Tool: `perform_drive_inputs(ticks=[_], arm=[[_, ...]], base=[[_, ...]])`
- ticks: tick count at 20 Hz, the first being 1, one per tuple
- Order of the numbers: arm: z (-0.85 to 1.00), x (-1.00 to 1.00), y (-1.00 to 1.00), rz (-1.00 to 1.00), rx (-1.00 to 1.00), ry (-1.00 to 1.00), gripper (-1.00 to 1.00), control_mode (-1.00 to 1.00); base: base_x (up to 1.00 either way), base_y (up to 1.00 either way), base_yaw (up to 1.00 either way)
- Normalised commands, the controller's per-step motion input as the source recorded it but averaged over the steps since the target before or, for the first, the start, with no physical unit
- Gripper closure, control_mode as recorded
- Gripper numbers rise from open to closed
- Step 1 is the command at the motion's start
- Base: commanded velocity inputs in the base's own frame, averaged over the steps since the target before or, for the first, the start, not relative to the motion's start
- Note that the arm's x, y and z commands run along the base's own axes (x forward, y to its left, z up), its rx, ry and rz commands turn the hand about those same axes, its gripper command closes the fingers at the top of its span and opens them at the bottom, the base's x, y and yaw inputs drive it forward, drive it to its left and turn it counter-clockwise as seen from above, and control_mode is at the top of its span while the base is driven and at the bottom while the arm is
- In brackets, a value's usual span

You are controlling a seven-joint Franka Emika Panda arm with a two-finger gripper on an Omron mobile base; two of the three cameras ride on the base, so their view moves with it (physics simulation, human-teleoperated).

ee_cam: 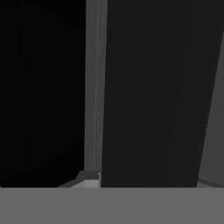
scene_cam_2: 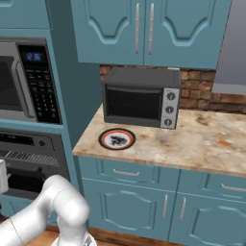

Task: Take the fish from the oven and place it on the plate on the counter.

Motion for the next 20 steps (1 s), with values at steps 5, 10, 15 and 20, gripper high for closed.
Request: perform_drive_inputs(ticks=[5, 10, 15, 20], arm=[[-0.99, -0.89, 0.08, 0.00, 0.00, 0.04, 1.00, -1.00], [-1.00, -0.90, 0.08, 0.00, 0.00, 0.04, 1.00, -1.00], [-1.00, -0.89, 0.08, 0.00, 0.00, 0.05, 1.00, -1.00], [-1.00, -0.95, 0.12, 0.00, 0.00, 0.01, 1.00, -1.00]], base=[[0.00, 0.00, 0.00], [0.00, 0.00, 0.00], [0.00, 0.00, 0.00], [0.00, 0.00, 0.00]])
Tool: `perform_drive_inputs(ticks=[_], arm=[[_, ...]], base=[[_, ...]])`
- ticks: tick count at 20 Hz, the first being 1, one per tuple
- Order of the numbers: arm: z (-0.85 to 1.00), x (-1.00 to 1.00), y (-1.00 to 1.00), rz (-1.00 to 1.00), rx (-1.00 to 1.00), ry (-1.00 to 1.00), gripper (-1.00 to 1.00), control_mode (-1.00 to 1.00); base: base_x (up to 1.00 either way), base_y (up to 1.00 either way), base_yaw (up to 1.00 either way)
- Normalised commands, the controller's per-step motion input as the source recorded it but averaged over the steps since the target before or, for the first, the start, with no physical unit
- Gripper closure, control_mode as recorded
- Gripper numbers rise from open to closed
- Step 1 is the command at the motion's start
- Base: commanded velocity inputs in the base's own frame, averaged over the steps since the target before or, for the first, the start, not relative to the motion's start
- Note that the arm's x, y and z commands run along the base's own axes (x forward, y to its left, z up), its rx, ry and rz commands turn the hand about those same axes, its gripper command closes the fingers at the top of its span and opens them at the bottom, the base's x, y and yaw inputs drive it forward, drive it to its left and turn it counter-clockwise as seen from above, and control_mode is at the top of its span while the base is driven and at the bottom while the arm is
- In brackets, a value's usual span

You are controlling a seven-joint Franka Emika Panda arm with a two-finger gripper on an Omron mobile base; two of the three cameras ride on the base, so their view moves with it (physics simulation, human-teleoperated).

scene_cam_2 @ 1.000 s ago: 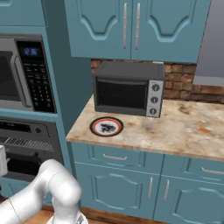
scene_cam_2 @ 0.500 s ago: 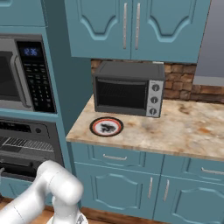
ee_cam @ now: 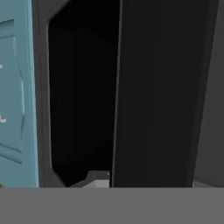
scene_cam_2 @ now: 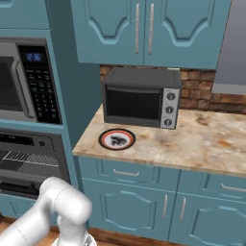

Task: Take the fish from the oven and place it on the plate on the counter.

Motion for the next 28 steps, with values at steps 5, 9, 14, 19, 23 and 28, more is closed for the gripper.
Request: perform_drive_inputs(ticks=[5, 9, 14, 19, 23, 28], arm=[[-0.99, -1.00, 0.11, 0.01, 0.00, 0.00, 1.00, -1.00], [-0.98, -1.00, 0.13, 0.05, 0.00, 0.01, 1.00, -1.00], [-1.00, -1.00, 0.22, 0.05, -0.02, 0.14, 1.00, -1.00], [-1.00, -1.00, 0.19, 0.04, 0.00, 0.18, 1.00, -1.00], [-0.94, -0.99, 0.11, 0.07, 0.00, 0.12, 1.00, -1.00], [-0.04, -0.72, 0.01, 0.01, 0.00, 0.00, -1.00, -1.00]], base=[[0.00, 0.00, 0.00], [0.00, 0.00, 0.00], [0.00, 0.00, 0.00], [0.00, 0.00, 0.00], [0.00, 0.00, 0.00], [0.00, 0.00, 0.00]])
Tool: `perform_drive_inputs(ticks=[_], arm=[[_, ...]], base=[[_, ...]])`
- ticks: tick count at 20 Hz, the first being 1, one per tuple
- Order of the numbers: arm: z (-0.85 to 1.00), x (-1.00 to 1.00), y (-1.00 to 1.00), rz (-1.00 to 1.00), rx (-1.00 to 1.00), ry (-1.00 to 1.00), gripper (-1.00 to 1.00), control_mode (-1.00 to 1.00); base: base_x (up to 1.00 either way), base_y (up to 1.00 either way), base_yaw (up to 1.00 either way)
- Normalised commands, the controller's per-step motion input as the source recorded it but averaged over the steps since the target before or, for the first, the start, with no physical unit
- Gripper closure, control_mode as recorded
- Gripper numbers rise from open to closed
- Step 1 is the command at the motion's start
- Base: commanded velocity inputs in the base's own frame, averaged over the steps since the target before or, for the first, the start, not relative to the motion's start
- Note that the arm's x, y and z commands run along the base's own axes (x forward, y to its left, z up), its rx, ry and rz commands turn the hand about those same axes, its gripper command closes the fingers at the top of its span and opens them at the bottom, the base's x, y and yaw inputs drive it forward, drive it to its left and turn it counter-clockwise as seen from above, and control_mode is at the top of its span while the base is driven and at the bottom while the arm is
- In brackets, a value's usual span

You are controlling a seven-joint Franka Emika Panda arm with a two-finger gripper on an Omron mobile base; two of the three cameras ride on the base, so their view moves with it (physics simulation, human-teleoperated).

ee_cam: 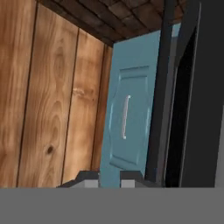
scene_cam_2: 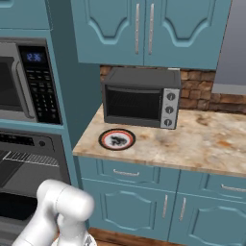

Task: Take the fish from the oven and place it on the plate on the counter.

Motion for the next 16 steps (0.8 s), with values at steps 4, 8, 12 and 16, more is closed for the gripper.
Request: perform_drive_inputs(ticks=[4, 8, 12, 16], arm=[[0.20, -0.96, 0.04, 0.05, 0.00, -0.17, -1.00, -1.00], [0.63, -1.00, 0.02, 0.04, 0.00, -0.22, -1.00, -1.00], [0.93, -1.00, 0.00, 0.03, 0.00, -0.19, -1.00, -1.00], [1.00, -0.91, 0.00, 0.03, 0.00, -0.22, -1.00, -1.00]], base=[[0.00, 0.00, 0.00], [0.00, 0.00, 0.00], [0.00, 0.00, 0.00], [0.00, 0.00, 0.00]])
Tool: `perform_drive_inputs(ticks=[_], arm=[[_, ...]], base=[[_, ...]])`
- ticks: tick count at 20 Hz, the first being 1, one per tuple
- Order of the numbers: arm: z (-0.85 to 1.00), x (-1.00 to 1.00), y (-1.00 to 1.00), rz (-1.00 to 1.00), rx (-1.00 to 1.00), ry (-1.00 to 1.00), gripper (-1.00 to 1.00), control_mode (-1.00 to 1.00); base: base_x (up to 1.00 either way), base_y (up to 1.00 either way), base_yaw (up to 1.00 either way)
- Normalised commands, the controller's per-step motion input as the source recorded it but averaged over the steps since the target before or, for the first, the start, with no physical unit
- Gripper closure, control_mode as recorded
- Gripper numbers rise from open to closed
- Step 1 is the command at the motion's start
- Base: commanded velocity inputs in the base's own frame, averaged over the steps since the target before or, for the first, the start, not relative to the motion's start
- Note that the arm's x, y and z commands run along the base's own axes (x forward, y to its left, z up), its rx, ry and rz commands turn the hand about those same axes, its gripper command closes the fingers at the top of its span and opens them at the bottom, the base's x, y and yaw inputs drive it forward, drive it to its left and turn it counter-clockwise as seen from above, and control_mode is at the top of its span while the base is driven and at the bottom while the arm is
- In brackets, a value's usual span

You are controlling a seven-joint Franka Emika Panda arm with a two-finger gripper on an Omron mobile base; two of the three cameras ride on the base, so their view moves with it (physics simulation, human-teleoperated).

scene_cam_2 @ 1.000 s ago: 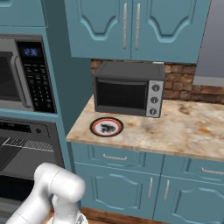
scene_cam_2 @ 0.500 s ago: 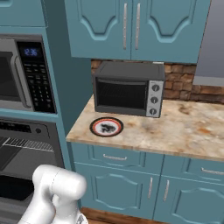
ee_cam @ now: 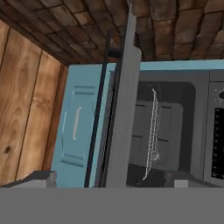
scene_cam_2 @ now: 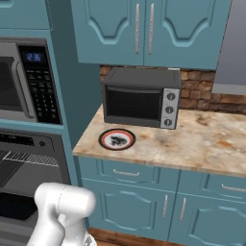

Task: Take the fish from the oven and place it on the plate on the counter.

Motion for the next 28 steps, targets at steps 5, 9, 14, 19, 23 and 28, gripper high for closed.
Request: perform_drive_inputs(ticks=[5, 9, 14, 19, 23, 28], arm=[[0.84, -0.06, 0.00, 0.00, 0.00, -0.25, -1.00, -1.00], [0.71, 0.10, 0.00, 0.00, 0.00, -0.16, -1.00, -1.00], [0.31, 0.53, 0.05, 0.00, 0.00, 0.05, -1.00, -1.00], [0.00, 0.98, 0.00, 0.00, 0.00, 0.22, -1.00, -1.00], [0.02, 0.95, 0.01, 0.00, 0.00, 0.12, -1.00, -1.00], [0.21, 0.76, 0.08, 0.00, 0.00, 0.11, -1.00, -1.00]], base=[[0.00, 0.00, 0.00], [0.00, 0.00, 0.00], [0.00, 0.00, 0.00], [0.00, 0.00, 0.00], [0.00, 0.00, 0.00], [0.00, 0.00, 0.00]])
